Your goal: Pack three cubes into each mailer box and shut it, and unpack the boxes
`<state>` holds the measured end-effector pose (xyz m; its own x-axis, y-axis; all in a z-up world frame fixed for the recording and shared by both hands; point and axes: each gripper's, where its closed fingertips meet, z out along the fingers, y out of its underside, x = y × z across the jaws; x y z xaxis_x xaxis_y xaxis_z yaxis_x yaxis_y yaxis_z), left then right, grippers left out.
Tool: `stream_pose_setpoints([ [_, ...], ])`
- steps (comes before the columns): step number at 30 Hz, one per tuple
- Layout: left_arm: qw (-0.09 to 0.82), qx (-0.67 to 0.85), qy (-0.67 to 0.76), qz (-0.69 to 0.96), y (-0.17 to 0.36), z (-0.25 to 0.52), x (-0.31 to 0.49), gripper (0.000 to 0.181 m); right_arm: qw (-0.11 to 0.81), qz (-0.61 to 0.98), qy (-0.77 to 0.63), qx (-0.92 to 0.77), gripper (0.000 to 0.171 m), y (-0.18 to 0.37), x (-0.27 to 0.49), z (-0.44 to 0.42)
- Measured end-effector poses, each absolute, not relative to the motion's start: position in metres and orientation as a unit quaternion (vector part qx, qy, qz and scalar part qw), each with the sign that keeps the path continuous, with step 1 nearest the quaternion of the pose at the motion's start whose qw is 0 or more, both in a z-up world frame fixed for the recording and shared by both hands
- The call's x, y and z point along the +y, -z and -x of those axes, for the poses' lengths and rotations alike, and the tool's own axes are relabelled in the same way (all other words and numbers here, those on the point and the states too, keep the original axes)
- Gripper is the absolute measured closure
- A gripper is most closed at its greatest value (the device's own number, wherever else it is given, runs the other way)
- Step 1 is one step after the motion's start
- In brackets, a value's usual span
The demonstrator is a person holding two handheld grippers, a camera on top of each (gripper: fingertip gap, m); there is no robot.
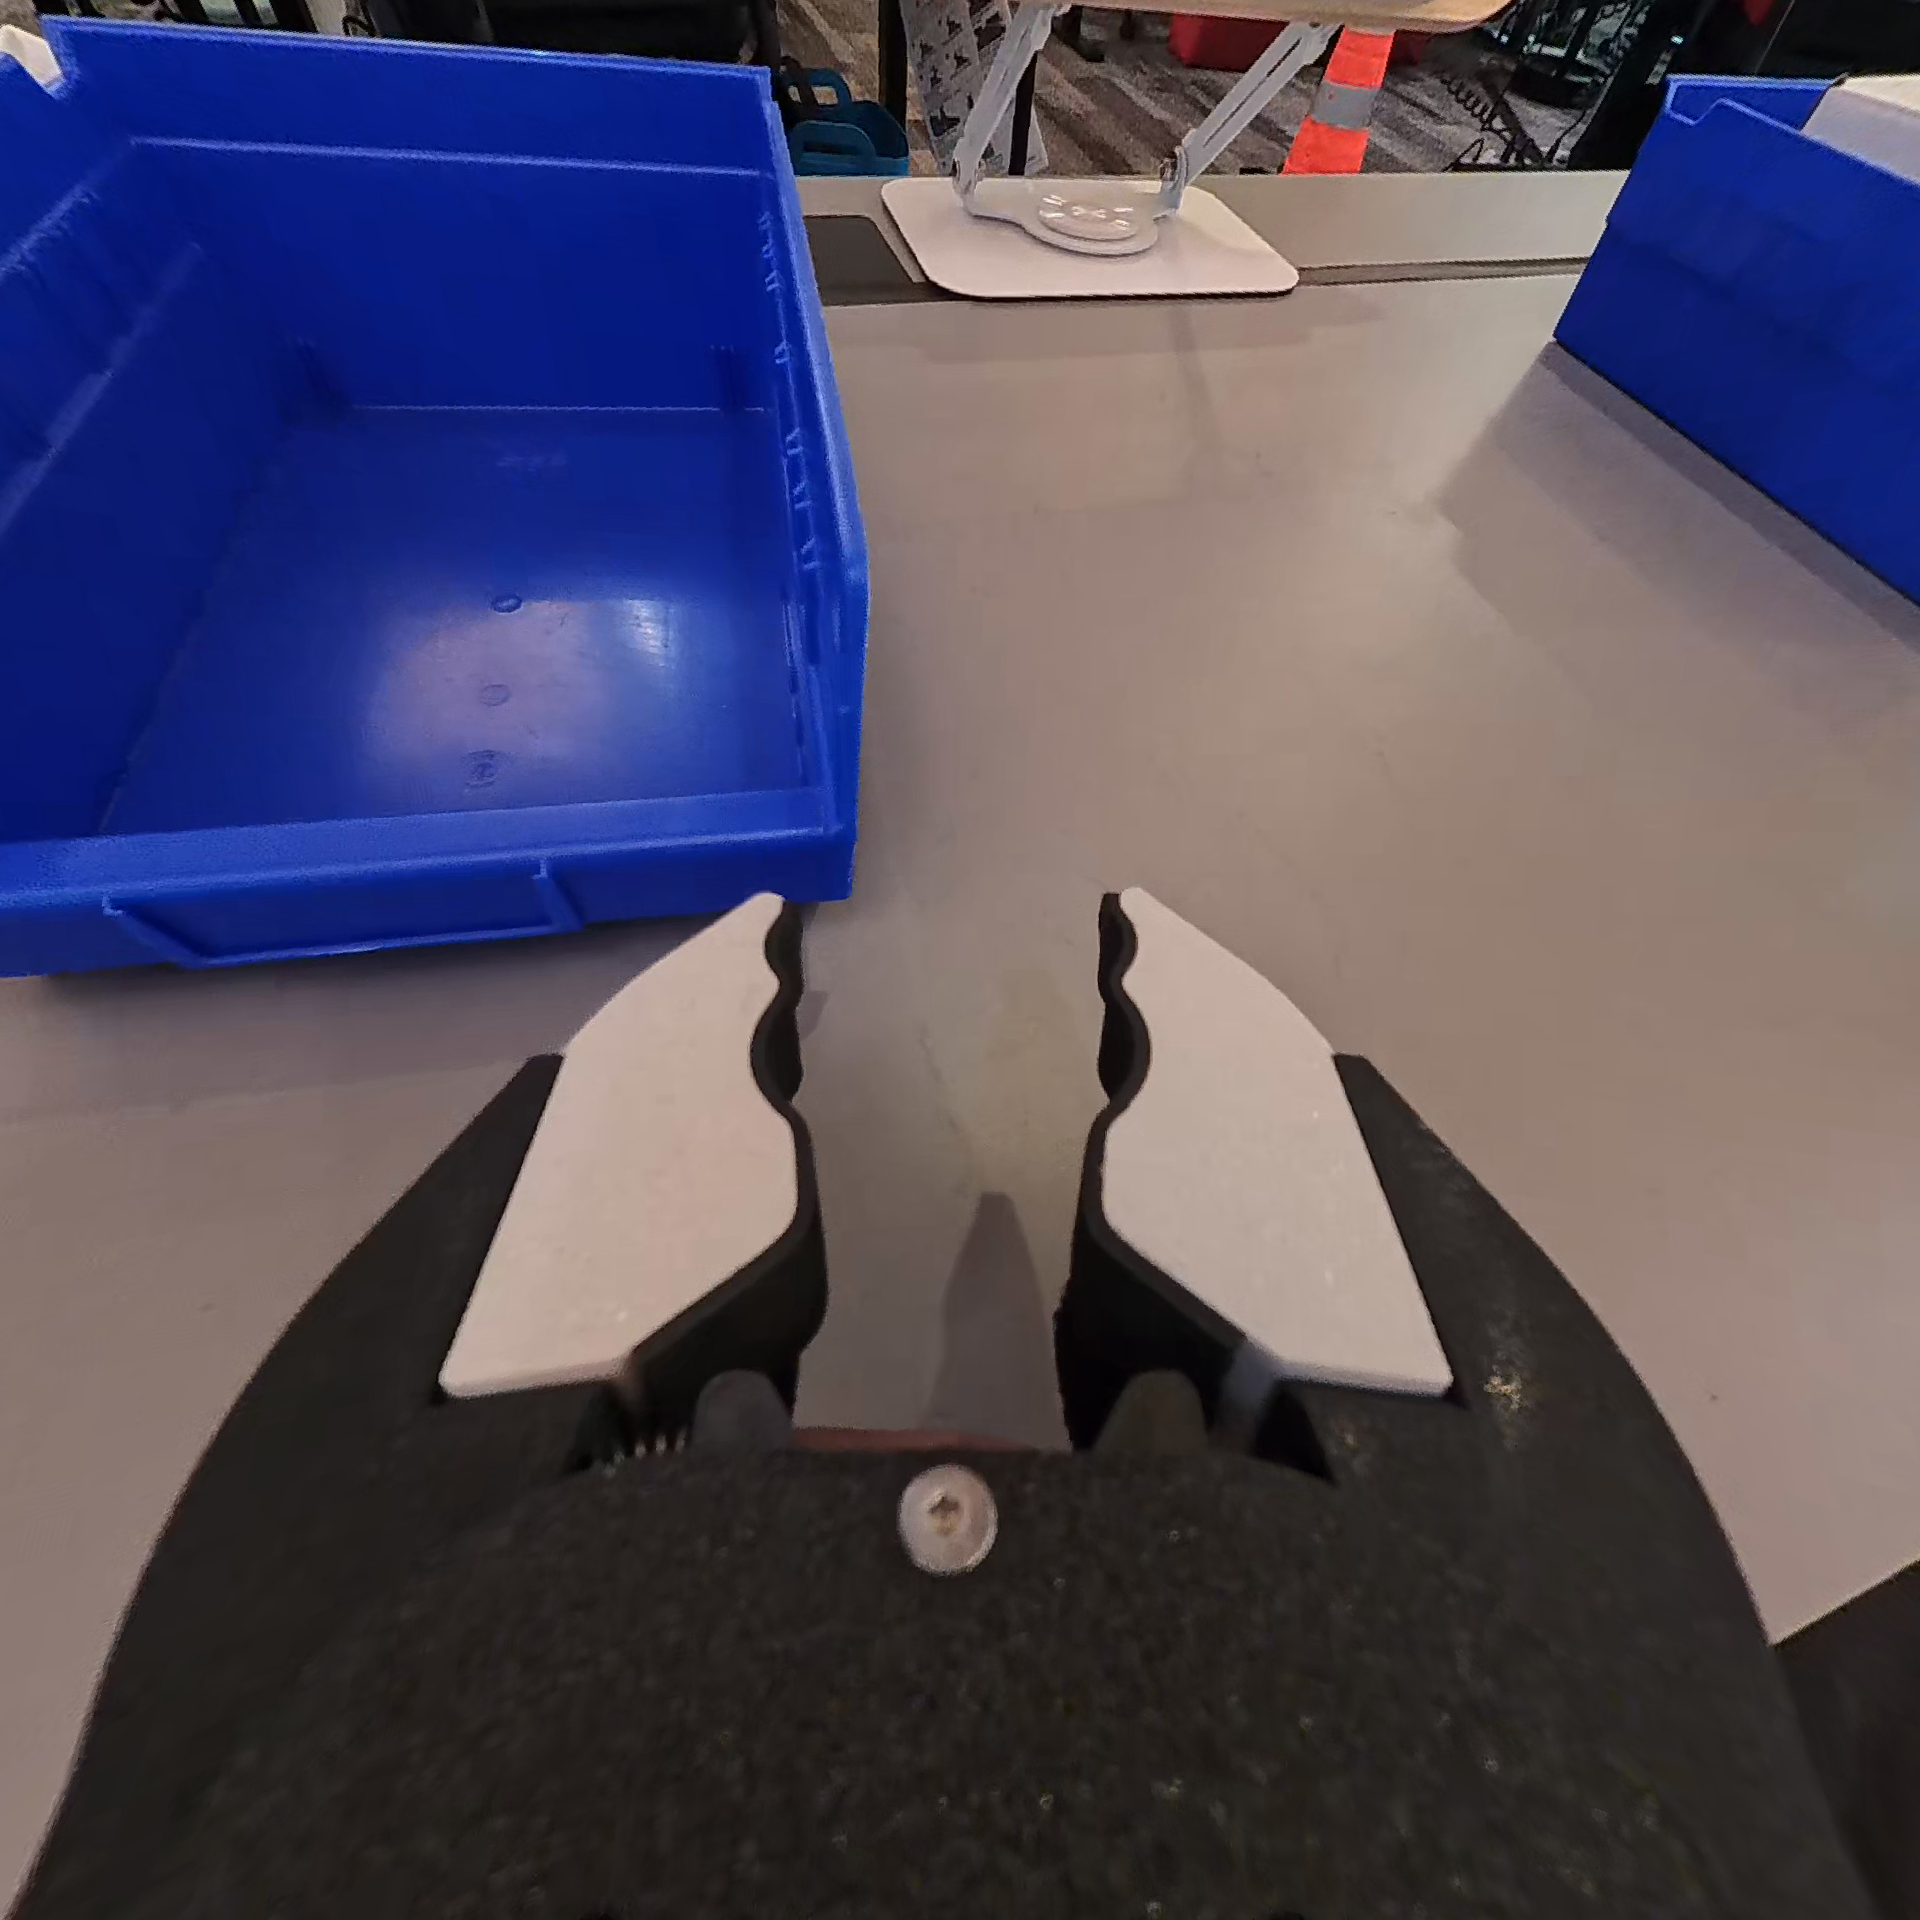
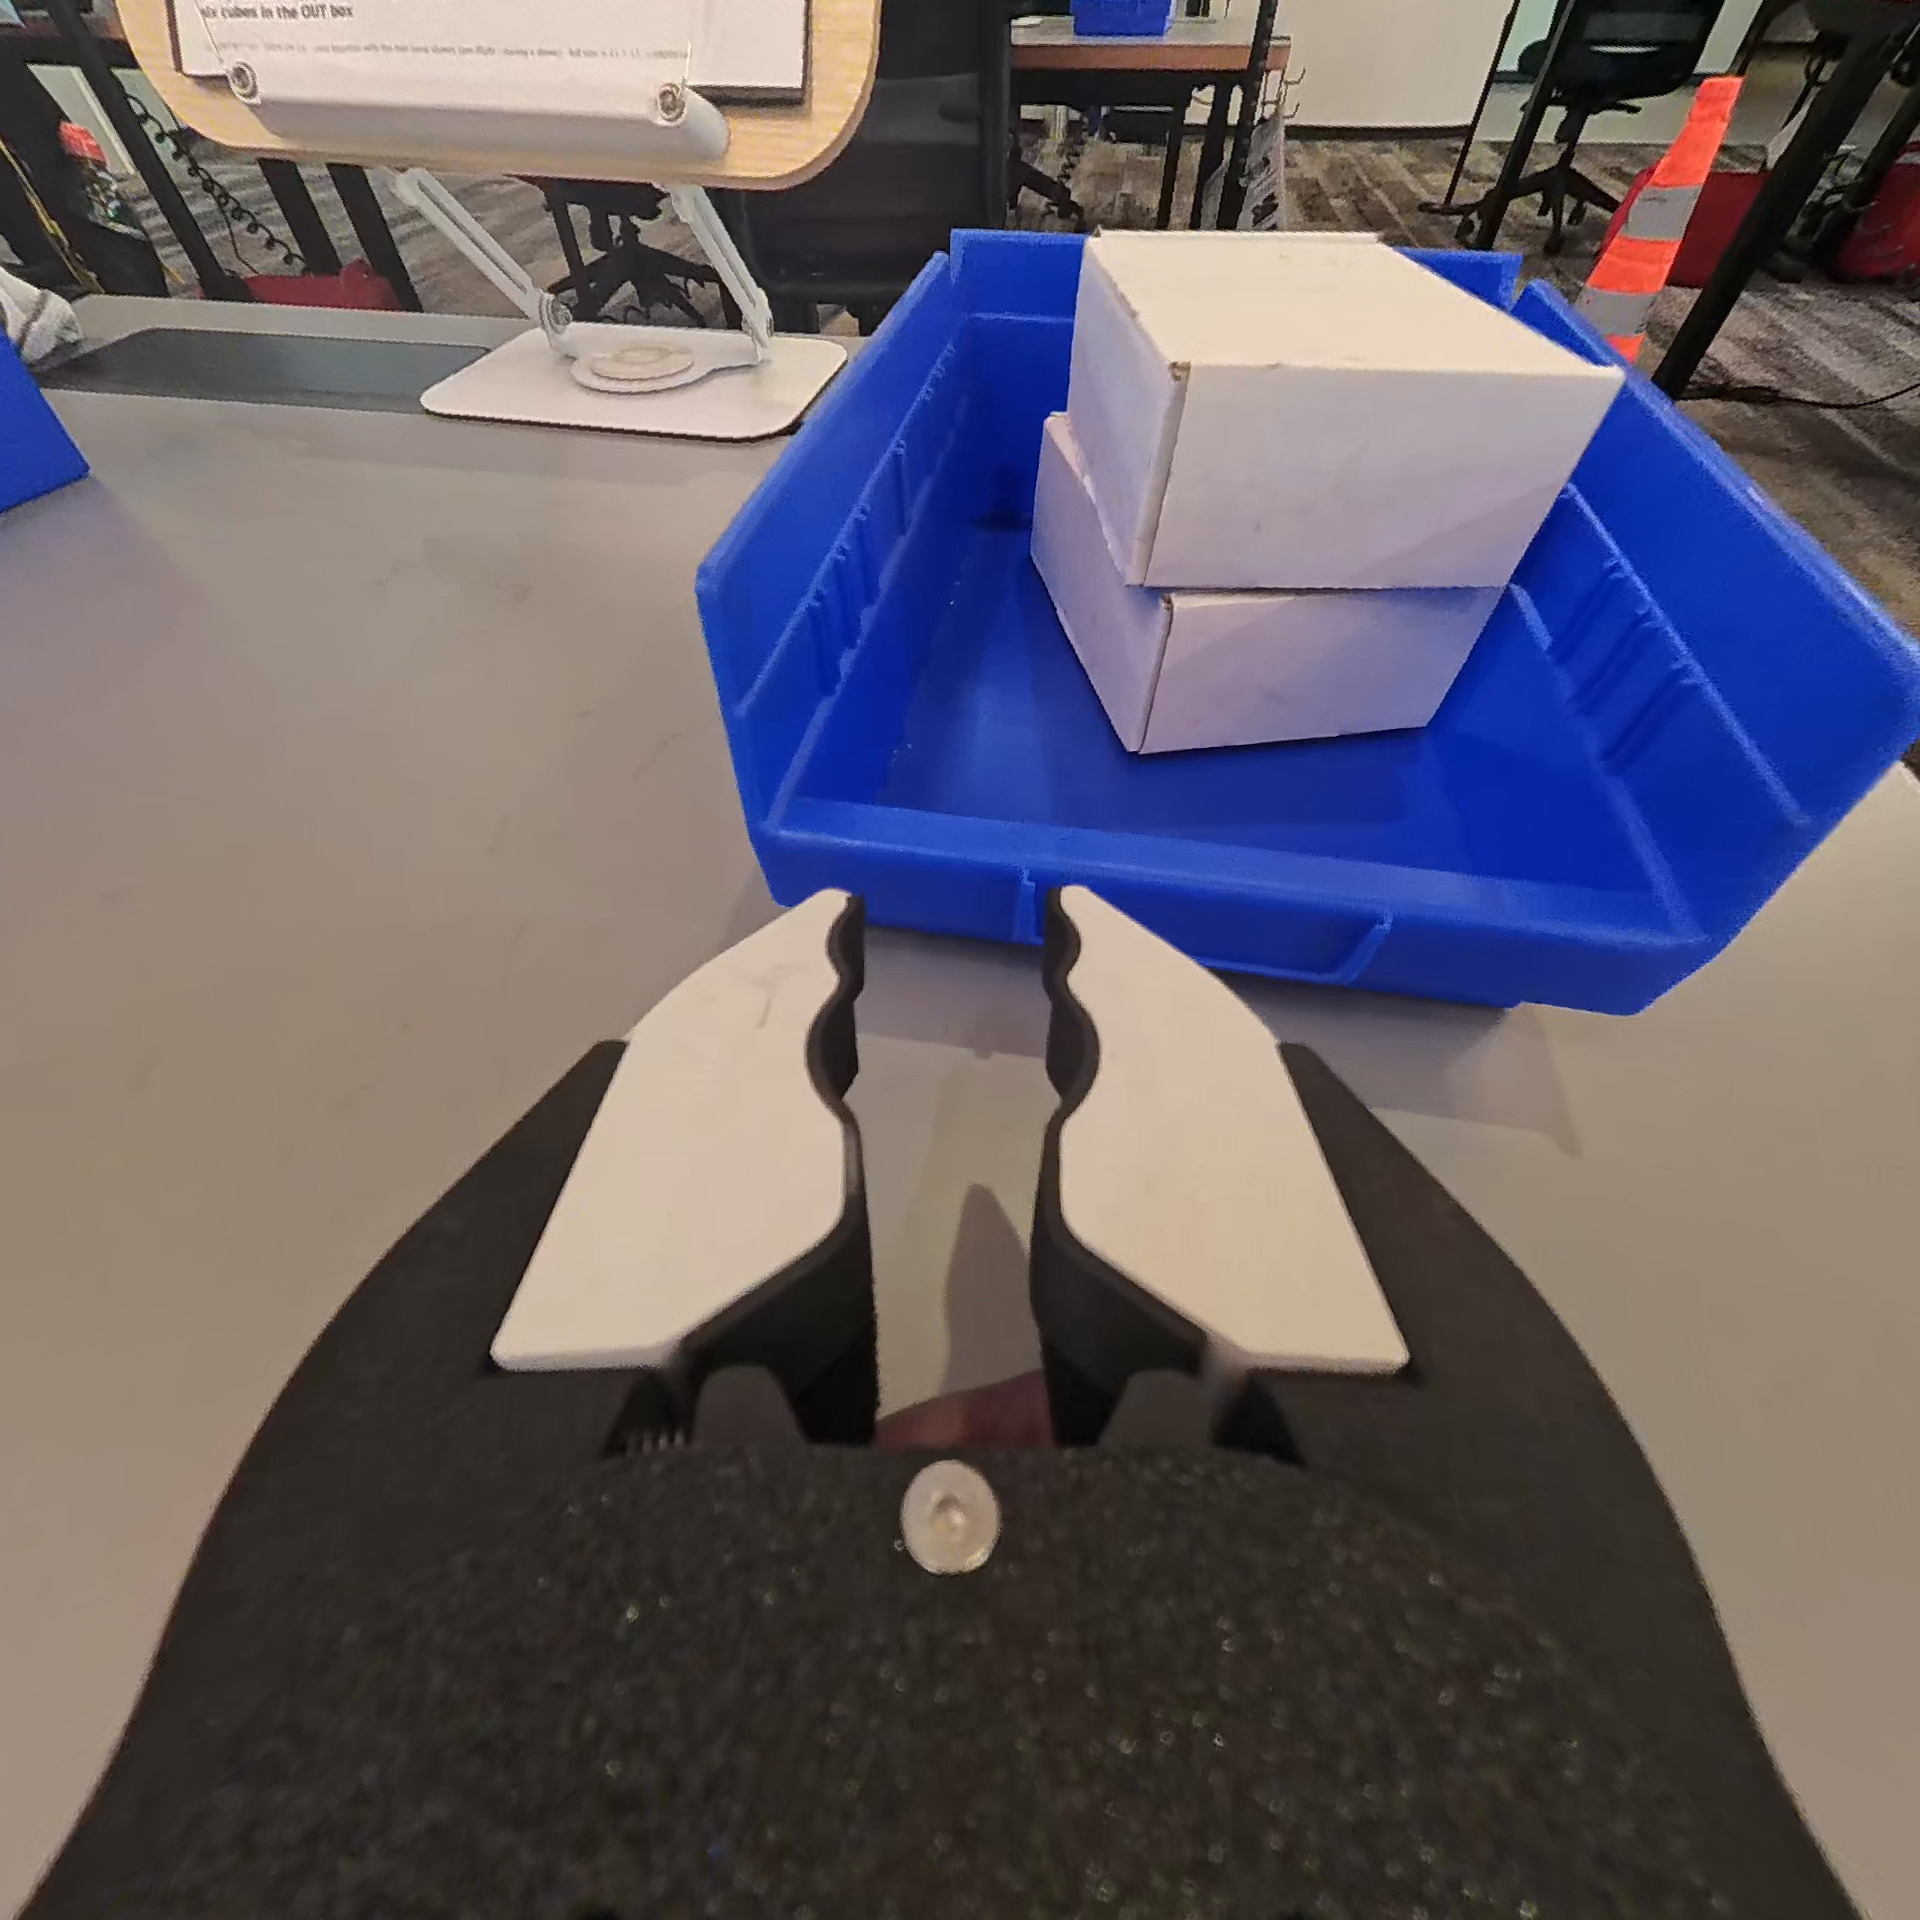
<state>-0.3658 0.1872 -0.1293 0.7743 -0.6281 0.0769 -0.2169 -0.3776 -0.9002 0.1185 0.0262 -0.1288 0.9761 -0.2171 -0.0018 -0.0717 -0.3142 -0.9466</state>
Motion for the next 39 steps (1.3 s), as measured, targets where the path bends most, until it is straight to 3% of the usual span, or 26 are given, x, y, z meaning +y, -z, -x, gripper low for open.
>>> stream_pose_setpoints([
  [4,0.492,0.268,0.204,0.803,0.129,0.365,0.185,0.127,0.581,0.809,0.009,0.087,0.132,0.127,0.032,-0.097],
  [7,0.489,0.271,0.206,0.803,0.13,0.363,0.182,0.127,0.574,0.815,-0.06,0.045,0.111,0.125,0.05,-0.056],
  [10,0.484,0.28,0.206,0.803,0.132,0.359,0.177,0.127,0.577,0.816,-0.031,0.03,0.105,0.12,0.075,-0.045],
  [15,0.481,0.316,0.198,0.794,0.134,0.345,0.17,0.125,0.536,0.842,-0.055,0.027,0.115,0.133,0.097,-0.026],
  [18,0.47,0.344,0.21,0.786,0.136,0.325,0.159,0.123,0.554,0.828,-0.084,-0.013,0.134,0.118,0.098,0.002],
  [23,0.515,0.383,0.149,0.752,0.126,0.301,0.149,0.121,0.609,0.793,0.02,0.018,0.123,0.077,0.09,-0.027],
  [26,0.491,0.365,0.253,0.749,0.113,0.271,0.125,0.12,0.593,0.801,0.0,0.081,0.106,0.083,0.09,-0.05],
  [28,0.502,0.366,0.259,0.74,0.108,0.267,0.126,0.119,0.592,0.798,0.052,0.095,0.108,0.087,0.085,-0.078],
  [31,0.485,0.364,0.262,0.751,0.119,0.268,0.134,0.118,0.547,0.831,-0.006,0.096,0.1,0.112,0.096,-0.079],
  [34,0.451,0.358,0.294,0.763,0.128,0.259,0.131,0.117,0.518,0.851,-0.006,0.084,0.107,0.133,0.107,-0.074],
  [35,0.444,0.367,0.297,0.762,0.129,0.252,0.129,0.115,0.516,0.853,-0.013,0.076,0.117,0.134,0.109,-0.069],
  [37,0.442,0.388,0.289,0.755,0.127,0.234,0.125,0.115,0.52,0.85,-0.037,0.076,0.109,0.133,0.113,-0.057],
  [39,0.438,0.419,0.293,0.739,0.122,0.203,0.117,0.114,0.52,0.85,-0.061,0.055,0.117,0.132,0.113,-0.038],
])
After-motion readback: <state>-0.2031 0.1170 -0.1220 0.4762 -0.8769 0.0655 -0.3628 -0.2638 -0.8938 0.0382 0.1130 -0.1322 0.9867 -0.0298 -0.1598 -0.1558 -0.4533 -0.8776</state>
